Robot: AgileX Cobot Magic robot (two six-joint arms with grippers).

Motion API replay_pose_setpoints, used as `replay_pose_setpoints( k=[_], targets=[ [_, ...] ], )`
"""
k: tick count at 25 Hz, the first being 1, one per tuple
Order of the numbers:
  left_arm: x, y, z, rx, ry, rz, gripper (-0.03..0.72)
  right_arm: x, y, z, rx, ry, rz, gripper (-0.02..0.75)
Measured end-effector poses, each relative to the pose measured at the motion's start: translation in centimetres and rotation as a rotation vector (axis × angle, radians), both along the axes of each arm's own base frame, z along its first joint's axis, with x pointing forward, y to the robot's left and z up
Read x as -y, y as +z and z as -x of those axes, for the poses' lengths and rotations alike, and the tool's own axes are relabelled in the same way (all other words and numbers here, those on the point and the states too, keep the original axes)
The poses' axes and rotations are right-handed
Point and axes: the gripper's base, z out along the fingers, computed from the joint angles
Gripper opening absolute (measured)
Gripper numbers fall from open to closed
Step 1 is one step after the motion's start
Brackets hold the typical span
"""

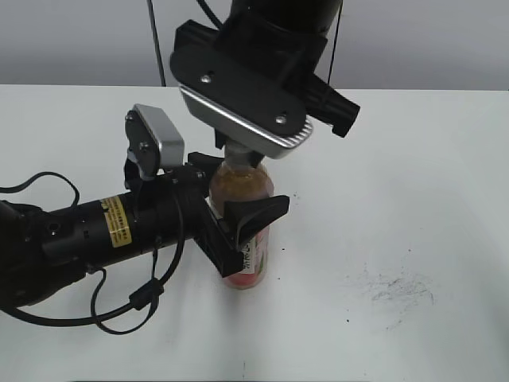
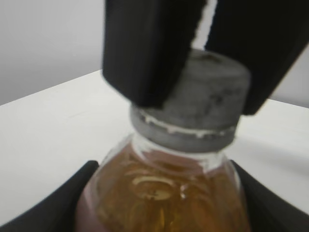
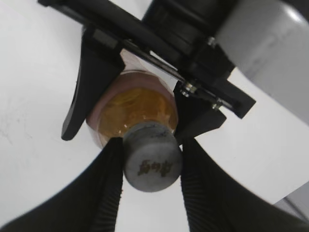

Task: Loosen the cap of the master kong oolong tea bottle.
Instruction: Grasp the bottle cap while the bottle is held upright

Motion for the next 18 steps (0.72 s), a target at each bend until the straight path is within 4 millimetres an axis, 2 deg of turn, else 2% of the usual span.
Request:
replay_pose_setpoints(
  k=[4, 8, 10, 11, 12, 15, 17, 18],
  targets=[
    [0.00, 0.01, 0.00, 0.001, 0.000, 0.000, 0.448, -0.02, 0.00, 0.02, 0.063, 0.206, 0.021, 0.274],
    [0.00, 0.01, 0.00, 0.001, 0.000, 0.000, 0.448, -0.03, 0.00, 0.03, 0.061, 0.200, 0.020, 0.274],
    [0.00, 0.01, 0.00, 0.001, -0.001, 0.000, 0.448, -0.01, 0.03, 0.04, 0.029, 0.099, 0.009, 0.278],
    [0.01, 0.01, 0.01, 0.001, -0.001, 0.000, 0.448, -0.02, 0.04, 0.05, 0.006, 0.029, 0.000, 0.303],
    [0.00, 0.01, -0.01, -0.001, 0.001, 0.002, 0.448, -0.08, 0.05, 0.10, -0.022, -0.039, -0.015, 0.340],
    [-0.01, 0.00, -0.02, -0.002, 0.003, 0.002, 0.448, -0.26, 0.01, 0.26, -0.124, -0.294, -0.055, 0.536],
    [-0.01, 0.01, -0.02, -0.003, 0.003, 0.002, 0.448, -0.25, 0.01, 0.25, -0.196, -0.521, -0.076, 0.589],
    [-0.01, 0.01, -0.02, -0.003, 0.003, 0.002, 0.448, -0.22, 0.00, 0.22, -0.229, -0.636, -0.085, 0.587]
  ],
)
